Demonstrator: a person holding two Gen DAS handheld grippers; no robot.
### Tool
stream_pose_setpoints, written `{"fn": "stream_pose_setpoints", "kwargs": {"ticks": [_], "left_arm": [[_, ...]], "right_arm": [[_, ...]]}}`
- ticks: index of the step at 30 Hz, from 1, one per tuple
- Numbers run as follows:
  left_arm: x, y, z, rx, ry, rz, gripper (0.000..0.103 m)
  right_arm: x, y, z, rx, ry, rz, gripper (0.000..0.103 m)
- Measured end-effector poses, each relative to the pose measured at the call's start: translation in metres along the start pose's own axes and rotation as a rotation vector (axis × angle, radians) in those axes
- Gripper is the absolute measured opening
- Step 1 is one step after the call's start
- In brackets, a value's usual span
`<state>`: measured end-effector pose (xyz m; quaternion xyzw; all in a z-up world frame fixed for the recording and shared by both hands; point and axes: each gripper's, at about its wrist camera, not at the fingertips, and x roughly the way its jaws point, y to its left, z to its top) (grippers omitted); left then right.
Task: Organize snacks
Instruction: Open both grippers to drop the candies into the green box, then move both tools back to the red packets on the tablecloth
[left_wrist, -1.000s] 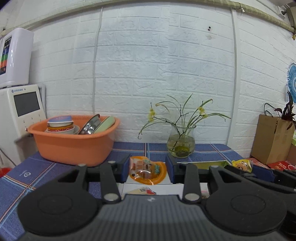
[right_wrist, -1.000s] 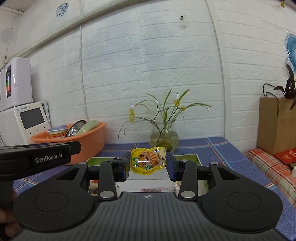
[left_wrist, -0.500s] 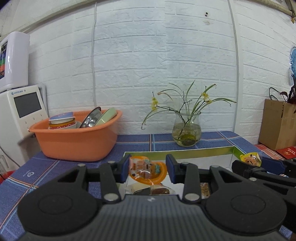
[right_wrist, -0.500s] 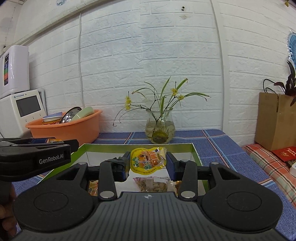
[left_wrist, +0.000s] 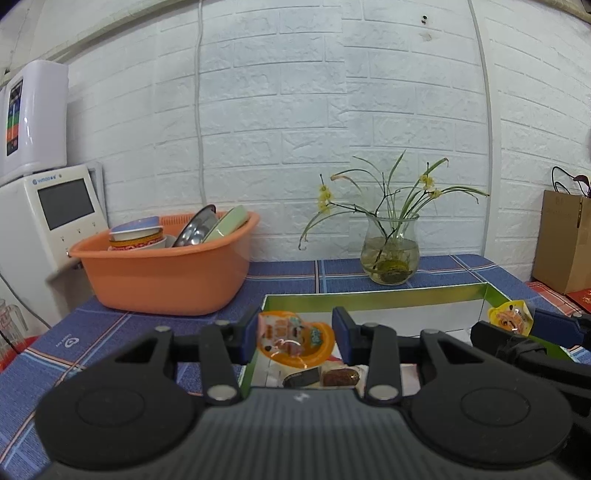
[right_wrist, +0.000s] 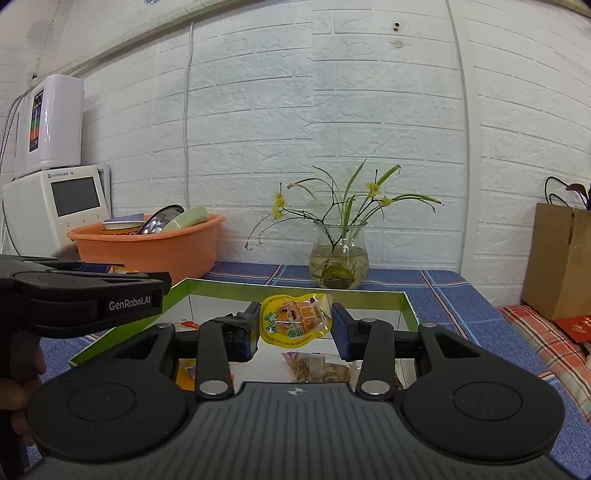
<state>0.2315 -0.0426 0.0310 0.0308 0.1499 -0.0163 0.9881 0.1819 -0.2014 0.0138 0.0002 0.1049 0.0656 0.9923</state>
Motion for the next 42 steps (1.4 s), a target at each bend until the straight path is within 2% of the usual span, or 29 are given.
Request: {"fn": "stream_pose_setpoints", "kwargs": {"ticks": [2, 3, 4, 5, 7, 9, 16, 29, 35, 39, 42], "left_arm": [[0.002, -0.001, 0.0, 0.001, 0.003, 0.003, 0.042], [0.002, -0.001, -0.001, 0.004, 0.004, 0.003, 0.045], [0.003, -0.001, -0.001, 0.005, 0.004, 0.006, 0.052], [0.003, -0.002, -0.002, 0.006, 0.0, 0.008, 0.052], [0.003, -0.002, -0.002, 0.009, 0.001, 0.008, 0.053], [0.003, -0.002, -0.001, 0.006, 0.004, 0.007, 0.056], [0.004, -0.002, -0.002, 0.008, 0.026, 0.01, 0.061], [0.001, 0.001, 0.002, 0.012, 0.037, 0.01, 0.064], [-0.036, 0.022, 0.013, -0.003, 0.024, -0.032, 0.065], [-0.068, 0.044, 0.009, 0.005, 0.042, -0.066, 0.066], [-0.093, 0.062, -0.006, -0.007, 0.064, -0.057, 0.066]], "right_arm": [[0.001, 0.0, -0.001, -0.002, 0.004, -0.008, 0.071], [0.002, 0.0, -0.001, 0.003, 0.01, -0.008, 0.074], [0.003, -0.001, -0.002, 0.011, 0.015, -0.006, 0.077], [0.003, -0.001, -0.002, 0.019, 0.021, -0.004, 0.077], [0.006, -0.005, -0.002, 0.051, 0.043, 0.015, 0.091], [0.007, -0.009, -0.002, 0.096, 0.062, 0.036, 0.095], [0.006, -0.014, -0.001, 0.138, 0.073, 0.023, 0.098], [0.003, -0.019, 0.003, 0.147, 0.069, 0.021, 0.098], [-0.015, -0.031, 0.019, 0.164, 0.022, 0.039, 0.099], [-0.032, -0.035, 0.029, 0.167, -0.038, 0.053, 0.1], [-0.038, -0.033, 0.03, 0.149, -0.035, 0.051, 0.1]]}}
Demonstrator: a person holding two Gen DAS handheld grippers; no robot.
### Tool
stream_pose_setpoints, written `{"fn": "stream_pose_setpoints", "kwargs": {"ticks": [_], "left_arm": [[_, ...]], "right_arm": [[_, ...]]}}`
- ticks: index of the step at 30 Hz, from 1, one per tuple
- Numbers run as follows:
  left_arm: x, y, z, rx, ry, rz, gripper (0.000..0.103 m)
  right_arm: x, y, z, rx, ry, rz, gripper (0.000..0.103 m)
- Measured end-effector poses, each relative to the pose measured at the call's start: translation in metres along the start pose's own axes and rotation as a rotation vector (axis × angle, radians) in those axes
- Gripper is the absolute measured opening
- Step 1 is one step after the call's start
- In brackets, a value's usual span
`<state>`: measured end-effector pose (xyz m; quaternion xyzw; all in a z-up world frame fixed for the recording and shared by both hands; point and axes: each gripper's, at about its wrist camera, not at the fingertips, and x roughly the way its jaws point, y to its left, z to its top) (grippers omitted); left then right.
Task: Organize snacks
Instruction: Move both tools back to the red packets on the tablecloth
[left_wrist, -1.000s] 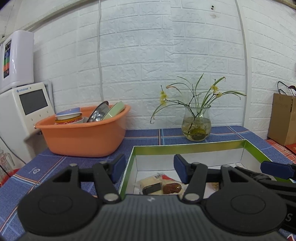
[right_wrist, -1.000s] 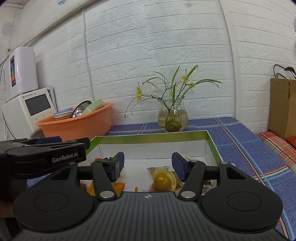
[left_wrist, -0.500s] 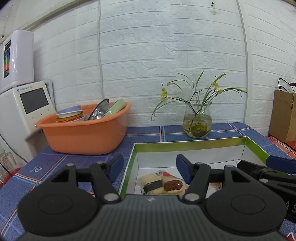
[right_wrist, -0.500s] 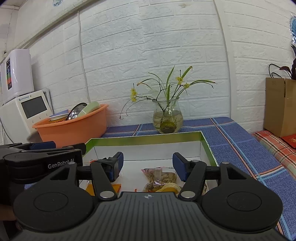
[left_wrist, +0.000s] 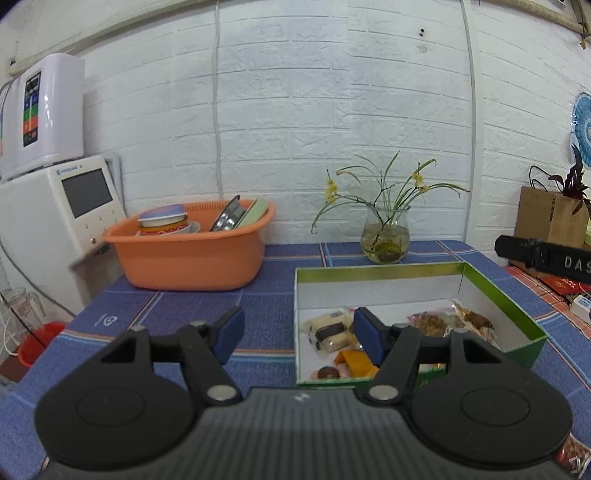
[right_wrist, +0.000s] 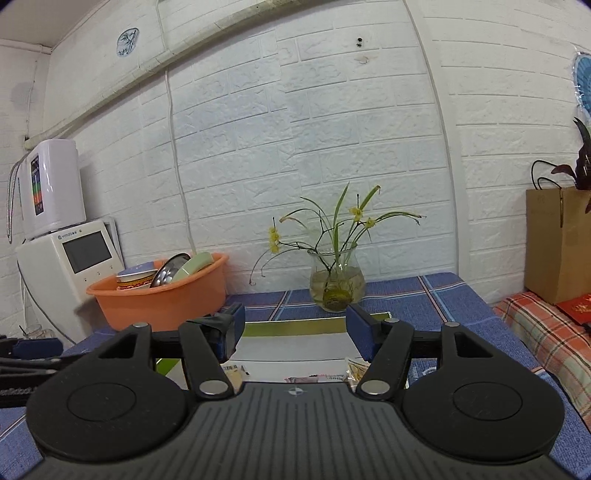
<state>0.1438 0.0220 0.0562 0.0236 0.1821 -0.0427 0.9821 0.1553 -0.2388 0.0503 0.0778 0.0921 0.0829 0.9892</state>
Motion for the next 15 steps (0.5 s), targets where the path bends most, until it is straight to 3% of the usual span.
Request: {"fn": "stream_pose_setpoints", "kwargs": {"ticks": [5, 11, 15], "left_arm": [[-0.034, 0.021, -0.038, -0.007, 0.062, 0.007, 0.066], [-0.057, 0.025, -0.067, -0.04, 0.104, -0.091, 0.066], [-0.069, 0.012, -0.075, -0.017, 0.111, -0.167, 0.066]], "right_arm": [[-0.015, 0.002, 0.0, 0.015, 0.047, -0.009, 0.1], [-0.059, -0.009, -0.022, -0.047, 0.12, 0.033, 0.1], [-0.091, -0.027, -0.038, -0.006, 0.168, 0.053, 0.1]]}}
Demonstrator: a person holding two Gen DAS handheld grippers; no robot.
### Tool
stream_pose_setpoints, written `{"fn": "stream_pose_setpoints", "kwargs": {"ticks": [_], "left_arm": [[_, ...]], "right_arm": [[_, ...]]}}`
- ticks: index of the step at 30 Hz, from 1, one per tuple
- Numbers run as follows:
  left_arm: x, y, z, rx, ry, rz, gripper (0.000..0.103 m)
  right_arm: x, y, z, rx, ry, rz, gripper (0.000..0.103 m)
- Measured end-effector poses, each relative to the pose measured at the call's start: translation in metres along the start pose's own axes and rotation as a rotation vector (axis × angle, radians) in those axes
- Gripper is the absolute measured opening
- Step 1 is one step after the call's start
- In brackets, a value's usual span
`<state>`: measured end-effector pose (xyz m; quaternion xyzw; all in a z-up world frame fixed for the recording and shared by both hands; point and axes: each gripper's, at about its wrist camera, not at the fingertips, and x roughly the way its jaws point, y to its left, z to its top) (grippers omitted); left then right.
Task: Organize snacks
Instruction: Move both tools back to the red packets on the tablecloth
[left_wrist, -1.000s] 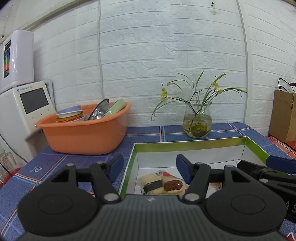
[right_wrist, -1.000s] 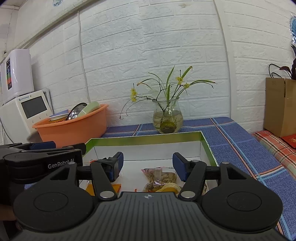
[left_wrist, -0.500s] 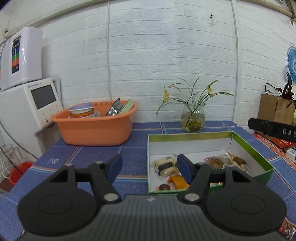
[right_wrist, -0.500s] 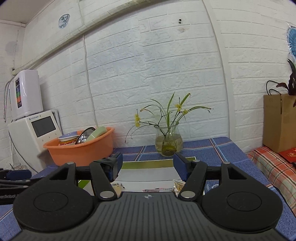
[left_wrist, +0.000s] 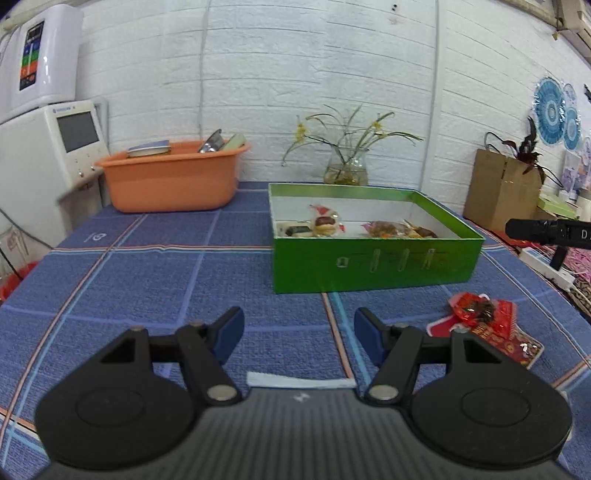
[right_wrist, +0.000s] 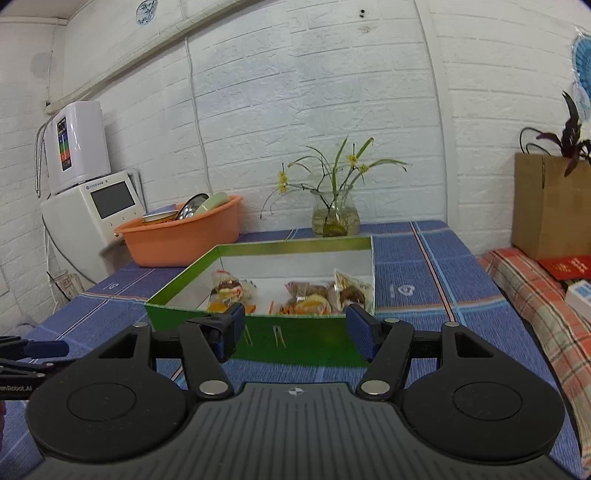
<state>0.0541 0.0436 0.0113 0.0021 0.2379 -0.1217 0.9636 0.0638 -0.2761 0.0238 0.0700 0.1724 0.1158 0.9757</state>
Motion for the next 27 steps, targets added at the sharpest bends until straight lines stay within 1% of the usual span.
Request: {"fn": "stream_pose_setpoints", "kwargs": {"ticks": [3, 5, 8, 12, 15, 20, 24, 26, 27], "left_arm": [[-0.004, -0.014, -0.007, 0.022, 0.014, -0.06, 0.066], [-0.008, -0.023, -0.012, 0.033, 0.027, -0.088, 0.067], [-0.009, -0.038, -0.017, 0.073, 0.049, -0.126, 0.068], [-0.009, -0.061, -0.021, 0.123, 0.078, -0.201, 0.068], [-0.008, -0.079, -0.024, 0.171, 0.099, -0.271, 0.068], [-0.012, -0.105, -0.03, 0.255, 0.111, -0.323, 0.068], [-0.01, -0.117, -0.033, 0.293, 0.131, -0.344, 0.068], [-0.008, -0.119, -0.034, 0.304, 0.142, -0.355, 0.068], [-0.007, -0.12, -0.034, 0.306, 0.149, -0.363, 0.068]], "right_arm": [[-0.009, -0.012, -0.011, 0.045, 0.08, 0.024, 0.1], [-0.014, -0.019, -0.02, 0.08, 0.124, 0.012, 0.1], [-0.022, -0.025, -0.034, 0.112, 0.137, -0.013, 0.1], [-0.024, -0.024, -0.043, 0.058, 0.104, -0.047, 0.1], [-0.021, -0.024, -0.043, -0.003, 0.093, -0.044, 0.1], [-0.016, -0.027, -0.044, -0.046, 0.109, -0.003, 0.1], [-0.01, -0.028, -0.045, -0.087, 0.116, 0.015, 0.1], [-0.002, -0.03, -0.044, -0.098, 0.137, 0.026, 0.1], [0.004, -0.03, -0.044, -0.108, 0.162, 0.054, 0.1]]}}
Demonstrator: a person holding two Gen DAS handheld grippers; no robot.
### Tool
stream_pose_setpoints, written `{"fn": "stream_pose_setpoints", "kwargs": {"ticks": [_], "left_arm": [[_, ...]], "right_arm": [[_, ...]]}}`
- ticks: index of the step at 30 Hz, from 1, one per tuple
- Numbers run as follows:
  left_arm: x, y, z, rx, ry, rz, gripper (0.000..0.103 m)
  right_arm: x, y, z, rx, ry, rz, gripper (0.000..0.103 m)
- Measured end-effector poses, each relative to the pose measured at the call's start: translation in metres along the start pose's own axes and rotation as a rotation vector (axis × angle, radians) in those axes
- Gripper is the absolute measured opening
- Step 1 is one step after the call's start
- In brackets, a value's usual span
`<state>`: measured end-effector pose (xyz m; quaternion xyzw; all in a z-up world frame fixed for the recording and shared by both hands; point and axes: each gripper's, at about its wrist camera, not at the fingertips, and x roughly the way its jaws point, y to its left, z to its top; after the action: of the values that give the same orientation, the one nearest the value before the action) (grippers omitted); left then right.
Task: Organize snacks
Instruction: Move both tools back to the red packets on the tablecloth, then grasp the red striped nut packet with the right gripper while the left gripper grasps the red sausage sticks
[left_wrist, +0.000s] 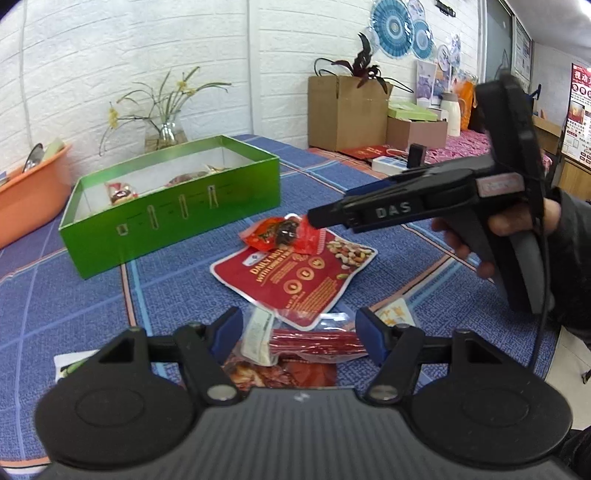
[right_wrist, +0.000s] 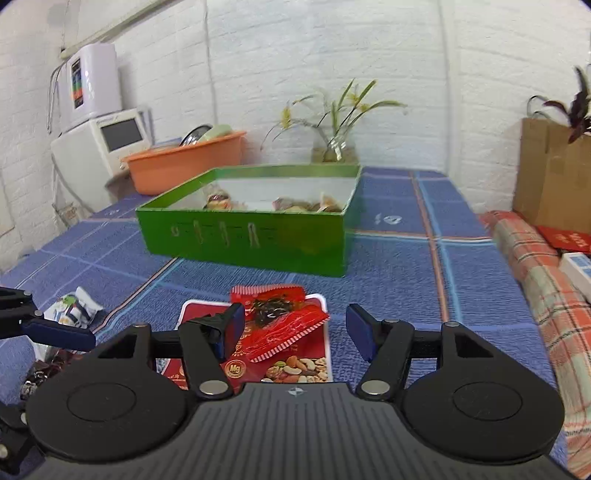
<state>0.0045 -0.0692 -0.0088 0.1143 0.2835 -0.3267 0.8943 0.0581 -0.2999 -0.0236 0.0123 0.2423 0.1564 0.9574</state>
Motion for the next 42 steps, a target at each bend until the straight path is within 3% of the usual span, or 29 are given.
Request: {"fn": "stream_pose_setpoints", "kwargs": {"ticks": [5, 11, 14, 19, 21, 26, 32, 34, 42], "left_arm": [[0.007, -0.002, 0.002, 0.032, 0.022, -0.029, 0.068], [0.01, 0.0, 0.001, 0.051, 0.046, -0.038, 0.068], [0.014, -0.001, -0.002, 0.055, 0.065, -0.056, 0.068], [0.017, -0.007, -0.004, 0.082, 0.083, -0.079, 0.068], [0.015, -0.008, -0.004, 0.084, 0.081, -0.077, 0.068], [0.016, -0.006, -0.004, 0.074, 0.084, -0.069, 0.068], [0.016, -0.004, -0.006, 0.068, 0.092, -0.057, 0.069], [0.017, -0.003, -0.007, 0.063, 0.103, -0.033, 0.069], [0.006, 0.015, -0.009, 0.02, 0.075, -0.032, 0.069]], "right_arm": [[0.029, 0.003, 0.007, -0.043, 0.083, 0.029, 0.1], [0.036, 0.015, 0.016, -0.169, 0.05, -0.007, 0.1], [0.032, 0.02, 0.02, -0.237, 0.03, 0.054, 0.103], [0.049, 0.032, 0.021, -0.414, 0.166, 0.159, 0.103], [0.052, 0.029, 0.023, -0.441, 0.171, 0.184, 0.103], [0.062, 0.017, 0.032, -0.411, 0.216, 0.172, 0.103], [0.07, -0.001, 0.029, -0.208, 0.252, 0.195, 0.103], [0.065, -0.002, 0.024, -0.203, 0.232, 0.205, 0.103], [0.034, 0.027, 0.01, -0.243, 0.161, 0.063, 0.095]]}}
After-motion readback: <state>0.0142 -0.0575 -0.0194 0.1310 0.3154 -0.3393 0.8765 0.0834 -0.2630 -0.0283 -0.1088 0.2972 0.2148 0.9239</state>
